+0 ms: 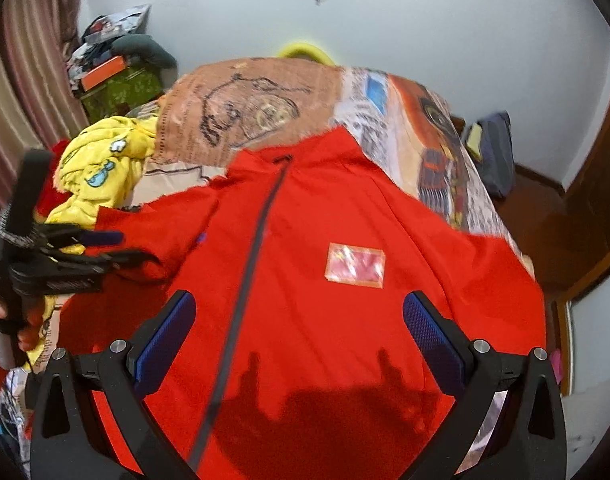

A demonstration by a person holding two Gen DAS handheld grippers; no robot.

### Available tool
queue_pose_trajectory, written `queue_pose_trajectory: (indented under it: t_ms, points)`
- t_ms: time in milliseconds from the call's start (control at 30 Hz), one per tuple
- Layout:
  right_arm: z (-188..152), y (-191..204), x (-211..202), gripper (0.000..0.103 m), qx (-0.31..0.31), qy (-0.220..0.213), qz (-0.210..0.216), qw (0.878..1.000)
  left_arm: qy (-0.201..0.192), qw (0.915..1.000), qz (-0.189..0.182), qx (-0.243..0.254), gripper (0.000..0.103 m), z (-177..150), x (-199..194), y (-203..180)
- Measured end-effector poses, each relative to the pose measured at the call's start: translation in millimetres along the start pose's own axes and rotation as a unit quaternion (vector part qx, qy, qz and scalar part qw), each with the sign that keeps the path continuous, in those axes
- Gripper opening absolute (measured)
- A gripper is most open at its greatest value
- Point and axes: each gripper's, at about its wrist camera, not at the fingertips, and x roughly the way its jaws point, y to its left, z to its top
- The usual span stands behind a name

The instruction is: Fold large clothes

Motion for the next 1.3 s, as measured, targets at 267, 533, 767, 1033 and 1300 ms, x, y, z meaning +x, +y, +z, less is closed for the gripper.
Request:
queue_pose_trajectory:
  t_ms: [267,533,767,1033,1300]
  points:
    - [32,69,33,0.103,-0.074,0.01,0.028,0.997,-0.049,0.9917,0.093,-0.074,0.063,-13,-53,107]
    - [30,165,108,0.103,-0.192,0.076,0.065,0.976,-0.016,0.9865,0.114,-0.117,0.063,-58,-43,165]
    - [15,207,168,0.098,-0.28,0.126,0.032,0.951,-0.001,0.9857,0.103,-0.133,0.063,-84,-32,179]
    - [21,232,206,0.069,-0.309,0.134,0.019,0.941,0.019,0.9866,0.094,-0.132,0.063,-94,-10,179]
    - [28,247,207,0.009,-0.291,0.114,0.05,0.949,0.027,0.9872,0.081,-0.135,0.063,-97,-3,171]
